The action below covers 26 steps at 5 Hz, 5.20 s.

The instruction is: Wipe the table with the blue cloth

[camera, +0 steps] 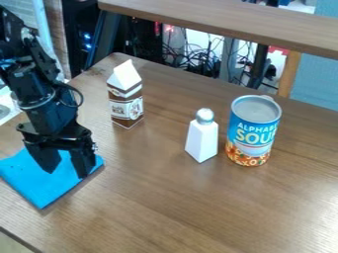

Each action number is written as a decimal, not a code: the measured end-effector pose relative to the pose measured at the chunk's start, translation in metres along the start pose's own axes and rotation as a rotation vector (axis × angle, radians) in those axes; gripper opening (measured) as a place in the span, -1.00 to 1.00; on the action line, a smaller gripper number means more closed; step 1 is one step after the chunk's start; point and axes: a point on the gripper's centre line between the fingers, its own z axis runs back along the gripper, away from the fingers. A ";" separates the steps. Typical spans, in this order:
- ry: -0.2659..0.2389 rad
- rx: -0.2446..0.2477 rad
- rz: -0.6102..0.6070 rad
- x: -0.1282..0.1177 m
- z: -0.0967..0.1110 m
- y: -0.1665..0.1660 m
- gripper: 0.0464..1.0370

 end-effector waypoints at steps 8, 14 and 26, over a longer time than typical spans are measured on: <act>-0.138 0.044 0.018 0.013 -0.022 0.060 0.93; -0.088 -0.068 -0.260 -0.031 -0.036 -0.112 0.93; -0.294 0.046 0.040 0.024 0.038 0.005 0.93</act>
